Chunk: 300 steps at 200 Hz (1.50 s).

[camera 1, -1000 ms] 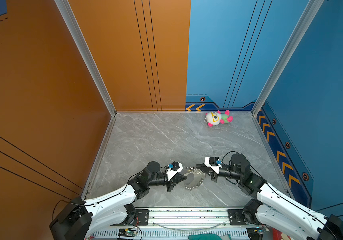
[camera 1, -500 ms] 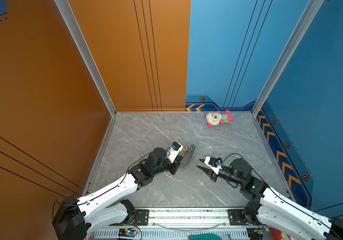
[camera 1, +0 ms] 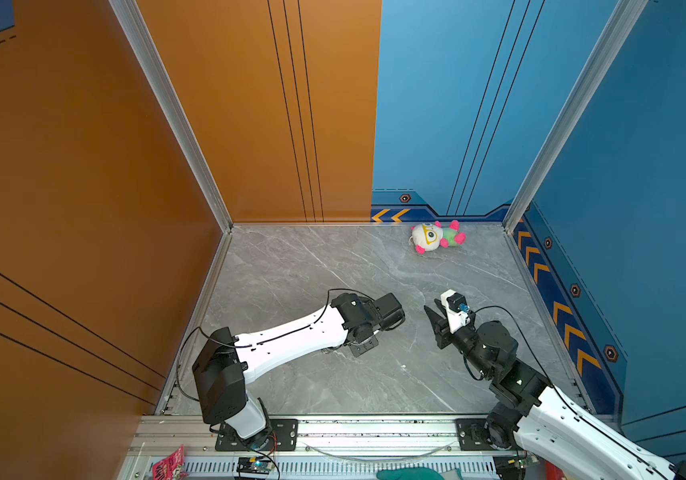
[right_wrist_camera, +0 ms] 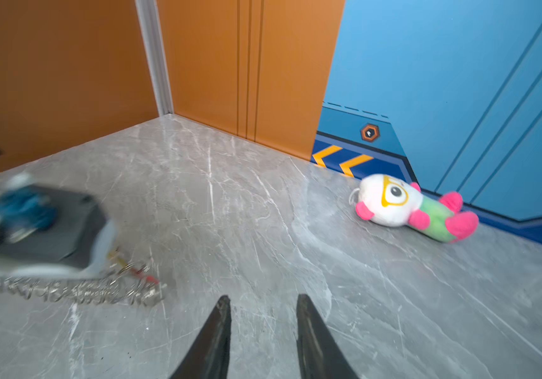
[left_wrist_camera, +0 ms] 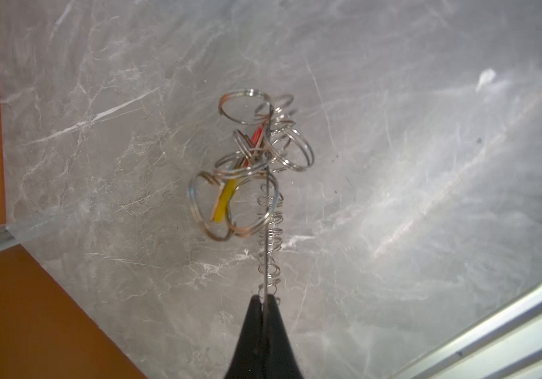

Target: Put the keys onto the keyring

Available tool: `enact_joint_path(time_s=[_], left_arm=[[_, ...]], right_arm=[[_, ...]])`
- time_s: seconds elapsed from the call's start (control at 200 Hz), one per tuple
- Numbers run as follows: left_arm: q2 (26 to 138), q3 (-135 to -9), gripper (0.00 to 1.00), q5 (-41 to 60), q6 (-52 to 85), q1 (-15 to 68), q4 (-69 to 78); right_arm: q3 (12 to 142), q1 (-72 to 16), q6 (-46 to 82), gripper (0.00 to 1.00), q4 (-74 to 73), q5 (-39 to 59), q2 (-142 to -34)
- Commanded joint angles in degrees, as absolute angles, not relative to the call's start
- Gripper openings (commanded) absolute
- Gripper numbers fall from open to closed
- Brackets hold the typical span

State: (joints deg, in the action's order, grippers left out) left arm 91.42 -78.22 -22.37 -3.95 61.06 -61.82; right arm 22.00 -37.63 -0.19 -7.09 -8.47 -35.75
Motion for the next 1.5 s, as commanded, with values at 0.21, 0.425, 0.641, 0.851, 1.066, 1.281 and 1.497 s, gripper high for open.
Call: enact_joint_path(time_s=[0.21, 0.425, 0.641, 0.851, 1.066, 1.281, 1.497], left_arm=[[96.74, -79.81, 0.0, -32.08, -9.29, 63.31, -79.27], [98.5, -79.75, 0.0, -33.62, -9.41, 64.8, -80.94], [100.08, -76.96, 0.0, -44.16, -6.98, 57.93, -82.3], [100.9, -79.43, 0.0, -49.05, -5.28, 58.66, -82.18], [98.77, -79.38, 0.0, -48.05, -3.17, 55.94, -81.5], [95.94, -79.66, 0.0, -46.55, -3.1, 53.46, -74.11], [99.04, -80.1, 0.0, -46.67, -3.2, 51.23, -66.49]], right_arm=[[23.55, -33.1, 8.13, 0.37, -1.82, -9.53, -36.2], [23.85, -32.24, 8.57, 0.38, -2.47, -8.43, -37.2], [23.48, -31.62, 8.97, 0.39, -2.88, -7.93, -37.16], [23.42, -31.31, 9.22, 0.39, -2.39, -7.44, -36.7], [22.87, -30.94, 9.44, 0.39, -2.79, -6.88, -36.32], [22.52, -30.98, 10.01, 0.4, -2.99, -6.55, -36.13], [22.76, -30.94, 10.92, 0.4, -2.05, -6.34, -35.56]])
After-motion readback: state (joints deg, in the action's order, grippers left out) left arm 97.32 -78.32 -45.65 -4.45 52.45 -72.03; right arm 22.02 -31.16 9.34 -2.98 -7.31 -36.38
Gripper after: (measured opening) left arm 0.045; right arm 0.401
